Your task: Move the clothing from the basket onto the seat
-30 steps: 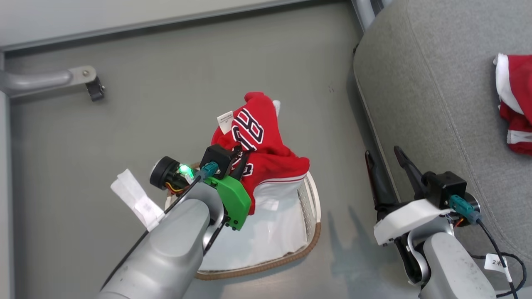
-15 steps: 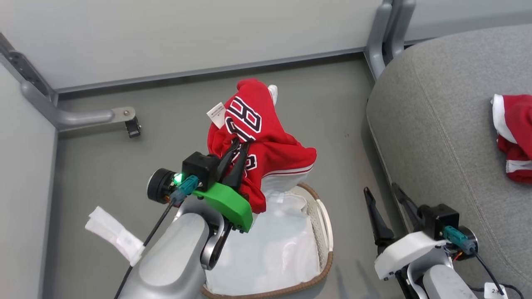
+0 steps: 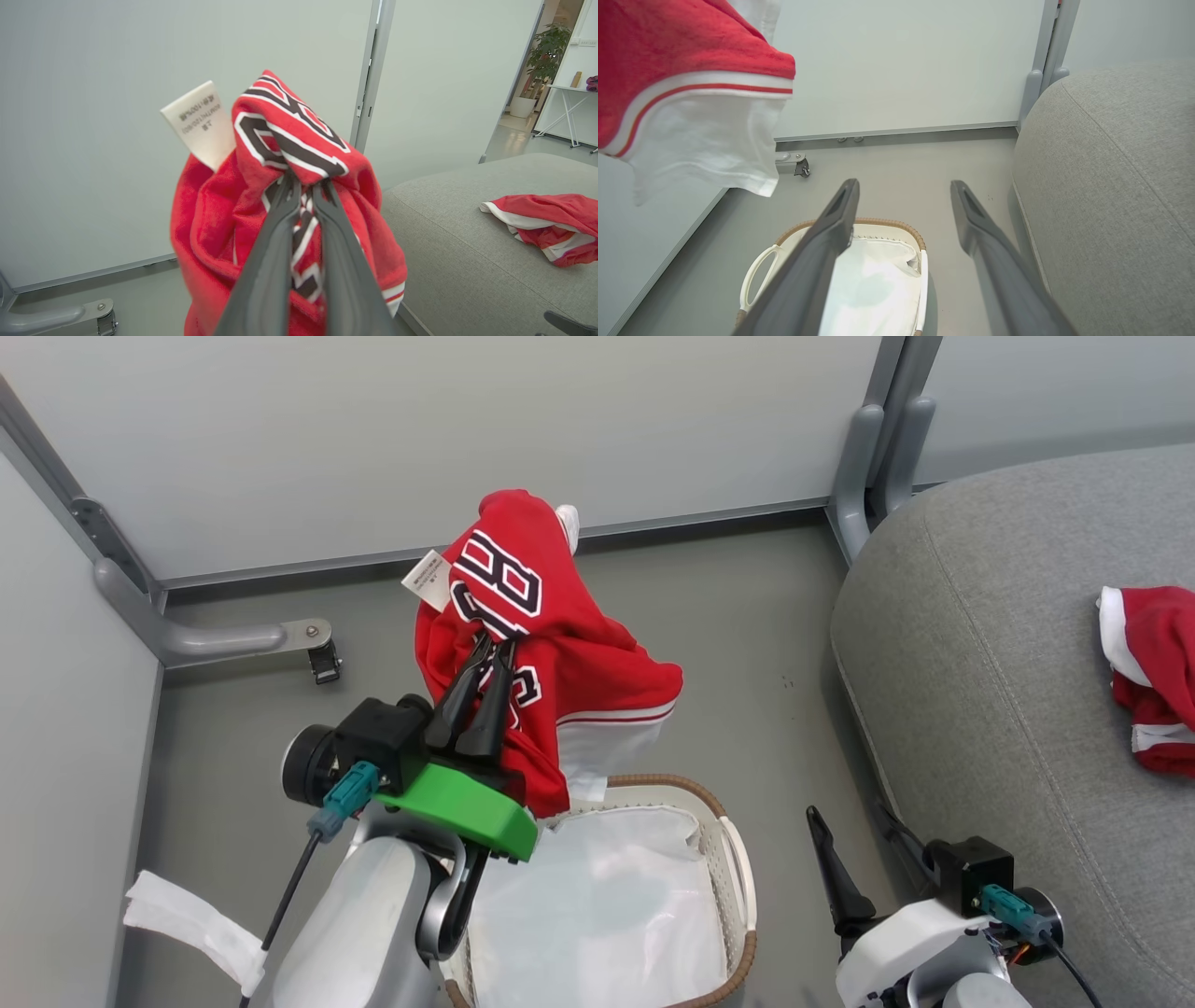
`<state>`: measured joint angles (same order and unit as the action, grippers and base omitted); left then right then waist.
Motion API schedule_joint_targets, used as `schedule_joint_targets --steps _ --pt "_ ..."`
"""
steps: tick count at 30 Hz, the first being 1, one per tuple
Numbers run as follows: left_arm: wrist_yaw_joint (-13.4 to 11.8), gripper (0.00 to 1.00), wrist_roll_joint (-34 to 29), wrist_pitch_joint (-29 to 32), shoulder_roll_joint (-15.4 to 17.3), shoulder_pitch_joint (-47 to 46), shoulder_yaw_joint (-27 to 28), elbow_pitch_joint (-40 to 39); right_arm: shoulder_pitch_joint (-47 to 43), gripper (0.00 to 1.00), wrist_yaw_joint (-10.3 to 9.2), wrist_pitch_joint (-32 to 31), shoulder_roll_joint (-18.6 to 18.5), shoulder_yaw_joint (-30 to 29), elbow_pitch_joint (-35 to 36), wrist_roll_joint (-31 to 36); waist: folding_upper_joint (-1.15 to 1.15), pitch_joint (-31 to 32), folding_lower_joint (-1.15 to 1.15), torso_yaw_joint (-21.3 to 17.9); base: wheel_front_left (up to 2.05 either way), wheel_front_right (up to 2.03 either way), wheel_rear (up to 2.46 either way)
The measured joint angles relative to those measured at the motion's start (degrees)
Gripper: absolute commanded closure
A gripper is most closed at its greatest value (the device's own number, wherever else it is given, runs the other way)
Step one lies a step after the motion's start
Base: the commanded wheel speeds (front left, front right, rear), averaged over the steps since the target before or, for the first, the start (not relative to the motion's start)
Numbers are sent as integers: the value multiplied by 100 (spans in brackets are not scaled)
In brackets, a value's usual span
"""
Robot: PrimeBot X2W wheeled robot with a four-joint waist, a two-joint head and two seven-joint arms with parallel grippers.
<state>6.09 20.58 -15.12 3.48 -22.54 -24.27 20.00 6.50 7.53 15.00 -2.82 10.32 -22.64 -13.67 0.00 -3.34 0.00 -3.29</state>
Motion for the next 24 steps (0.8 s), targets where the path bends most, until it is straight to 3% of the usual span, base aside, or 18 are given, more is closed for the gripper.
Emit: schedule_joint_targets --steps 8,12,18,24 --pt "98 100 -96 0 -42 79 85 -27 39 0 0 0 -3 253 26 11 0 -18 0 2 0 0 0" --pt "105 100 -102 0 -51 71 45 15 442 0 0 0 1 738 136 111 0 -51 0 12 0 0 0" --pt "123 100 -93 0 -57 1 -194 110 1484 0 0 0 -414 1847 46 -93 0 -129 0 60 0 0 0" --pt "123 100 57 0 -62 -141 -444 145 2794 0 0 0 -958 3394 -471 -1045 0 -202 0 168 0 0 0"
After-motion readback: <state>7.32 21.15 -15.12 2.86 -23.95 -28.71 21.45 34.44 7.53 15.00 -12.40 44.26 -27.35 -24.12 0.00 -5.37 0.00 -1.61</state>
